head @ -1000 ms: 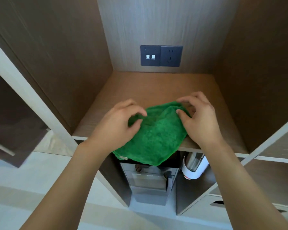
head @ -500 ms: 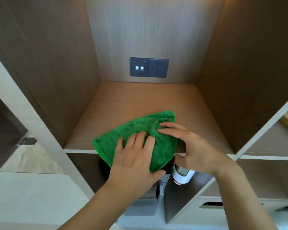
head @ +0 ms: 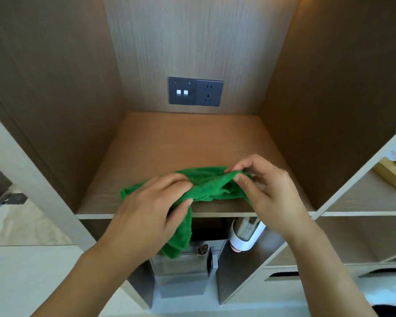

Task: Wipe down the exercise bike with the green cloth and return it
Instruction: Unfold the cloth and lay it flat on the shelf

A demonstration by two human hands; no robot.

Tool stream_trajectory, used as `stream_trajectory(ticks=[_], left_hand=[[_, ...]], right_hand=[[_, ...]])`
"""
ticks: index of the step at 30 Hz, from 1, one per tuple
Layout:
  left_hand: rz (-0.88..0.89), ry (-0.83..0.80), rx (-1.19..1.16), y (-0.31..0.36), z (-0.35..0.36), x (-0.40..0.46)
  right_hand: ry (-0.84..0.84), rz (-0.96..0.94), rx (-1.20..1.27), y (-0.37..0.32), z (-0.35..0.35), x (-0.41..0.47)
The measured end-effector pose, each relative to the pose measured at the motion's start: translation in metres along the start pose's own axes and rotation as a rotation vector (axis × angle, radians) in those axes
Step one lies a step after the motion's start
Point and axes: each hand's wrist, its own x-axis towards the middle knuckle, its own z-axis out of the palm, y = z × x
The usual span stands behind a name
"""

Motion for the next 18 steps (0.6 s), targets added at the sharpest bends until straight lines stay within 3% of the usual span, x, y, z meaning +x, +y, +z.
stream_trajectory(ticks=[5, 7, 15, 18], left_hand=[[-0.123, -0.281, 0.009, -0.003, -0.027, 0.032], [-0.12, -0.311, 0.032, -0.002, -0.036, 0.039], [-0.127, -0.217, -0.225, -0.014, -0.076, 0.054], [-0.093, -0.059, -0.049, -0.031, -0.083, 0.082]], right_hand=[[0.012, -0.07, -0.106, -0.015, 0.006, 0.04], [-0.019, -0.113, -0.096, -0.021, 0.008, 0.051], [0.055, -0.181, -0.024, -0.031, -0.006, 0.082], [0.139, -0.176, -0.018, -0.025, -0.002, 0.11]])
